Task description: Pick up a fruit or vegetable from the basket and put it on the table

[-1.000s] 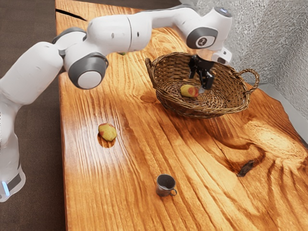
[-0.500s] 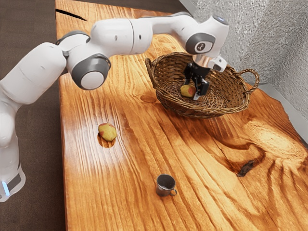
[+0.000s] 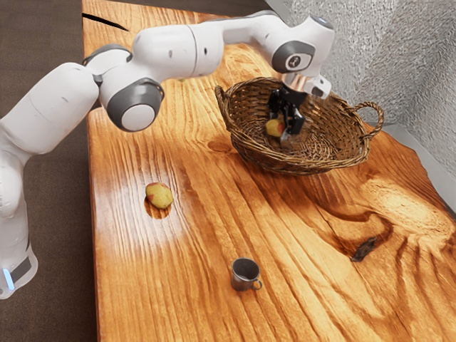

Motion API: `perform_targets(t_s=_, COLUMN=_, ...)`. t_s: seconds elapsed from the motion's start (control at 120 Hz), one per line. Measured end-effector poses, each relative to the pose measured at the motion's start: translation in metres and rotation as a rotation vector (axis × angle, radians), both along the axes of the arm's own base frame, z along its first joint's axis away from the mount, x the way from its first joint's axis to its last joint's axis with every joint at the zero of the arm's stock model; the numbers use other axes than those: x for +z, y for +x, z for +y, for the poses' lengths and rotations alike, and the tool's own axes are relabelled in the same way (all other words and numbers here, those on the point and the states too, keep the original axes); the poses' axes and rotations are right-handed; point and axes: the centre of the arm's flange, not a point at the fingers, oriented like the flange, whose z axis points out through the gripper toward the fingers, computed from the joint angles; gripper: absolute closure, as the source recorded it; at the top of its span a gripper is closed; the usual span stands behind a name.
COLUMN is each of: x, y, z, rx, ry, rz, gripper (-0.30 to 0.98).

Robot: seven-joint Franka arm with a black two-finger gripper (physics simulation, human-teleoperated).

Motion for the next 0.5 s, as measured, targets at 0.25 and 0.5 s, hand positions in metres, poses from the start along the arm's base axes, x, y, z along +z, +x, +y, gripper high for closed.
perform_targets(t_s=0.25, x=0.189, y=-0.082, z=-0.083, rx=-0.120, ry=-0.105, rz=-0.169, gripper=0.30)
perform_targets(t_s=0.5, x=0.171, y=-0.100, z=-0.270, rx=-0.365, ry=-0.119, rz=-0.043, gripper=0.30)
